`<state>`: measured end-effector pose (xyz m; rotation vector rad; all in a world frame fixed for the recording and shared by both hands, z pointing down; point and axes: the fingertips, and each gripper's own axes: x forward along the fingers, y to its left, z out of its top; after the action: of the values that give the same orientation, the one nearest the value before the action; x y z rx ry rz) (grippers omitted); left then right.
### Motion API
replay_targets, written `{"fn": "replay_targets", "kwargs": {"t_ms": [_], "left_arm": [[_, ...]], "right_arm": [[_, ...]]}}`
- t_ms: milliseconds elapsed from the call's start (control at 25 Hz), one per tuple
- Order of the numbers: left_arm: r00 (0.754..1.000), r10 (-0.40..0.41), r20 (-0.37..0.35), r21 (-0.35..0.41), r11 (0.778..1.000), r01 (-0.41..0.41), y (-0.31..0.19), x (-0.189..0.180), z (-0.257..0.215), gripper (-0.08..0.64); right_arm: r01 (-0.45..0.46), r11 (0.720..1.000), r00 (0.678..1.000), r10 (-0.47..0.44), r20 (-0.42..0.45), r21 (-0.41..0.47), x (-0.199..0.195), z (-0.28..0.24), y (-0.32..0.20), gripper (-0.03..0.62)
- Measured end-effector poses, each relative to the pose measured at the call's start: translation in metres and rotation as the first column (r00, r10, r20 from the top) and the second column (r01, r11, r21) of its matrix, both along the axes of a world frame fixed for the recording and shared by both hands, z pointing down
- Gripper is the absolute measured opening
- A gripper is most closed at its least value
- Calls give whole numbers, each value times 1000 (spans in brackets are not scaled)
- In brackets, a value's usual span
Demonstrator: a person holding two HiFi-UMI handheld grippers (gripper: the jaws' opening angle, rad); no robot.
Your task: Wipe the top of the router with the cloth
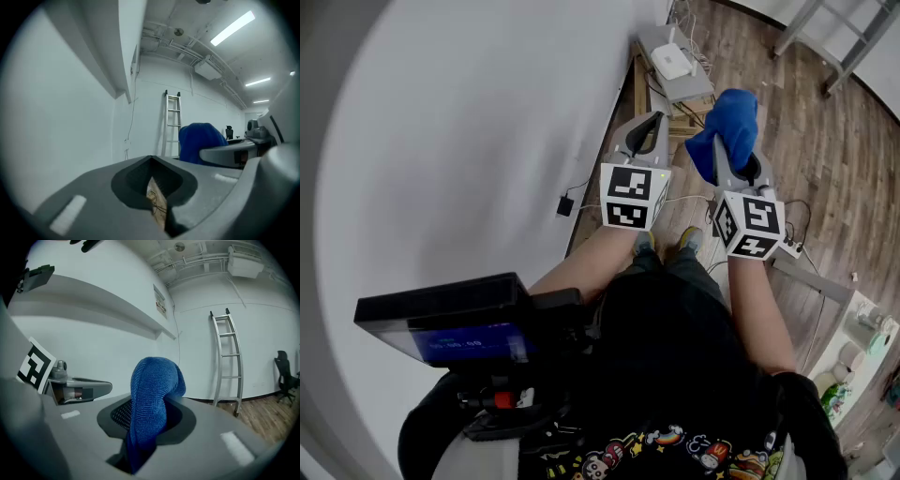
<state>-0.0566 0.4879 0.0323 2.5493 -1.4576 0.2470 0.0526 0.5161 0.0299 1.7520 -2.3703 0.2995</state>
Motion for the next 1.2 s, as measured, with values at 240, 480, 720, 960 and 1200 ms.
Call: {"fn": "replay_targets", "kwargs": {"t_ms": [240, 480, 720, 960, 1200], "left_arm": [[1000, 14, 2, 12, 1000, -14, 1, -8, -2, 0], [1000, 27, 10, 2, 1000, -27, -5, -13, 1, 0], [999, 40, 15, -26, 999, -39, -30, -1, 16, 0], [999, 33, 30, -67, 997, -31, -93, 27, 48, 0], [997, -19, 73, -134, 991, 29, -220, 54, 91, 0]], "right_arm": [[11, 1000, 1000, -11, -2, -1, -10, 5, 0, 123], [5, 1000, 1000, -5, 0, -8, -5, 9, -2, 123], [-6, 999, 1000, 6, -2, -36, 17, 24, -27, 123], [34, 998, 999, -33, 17, -54, 44, 55, -90, 126], [168, 977, 986, -164, 41, -131, 60, 114, -225, 126]]}}
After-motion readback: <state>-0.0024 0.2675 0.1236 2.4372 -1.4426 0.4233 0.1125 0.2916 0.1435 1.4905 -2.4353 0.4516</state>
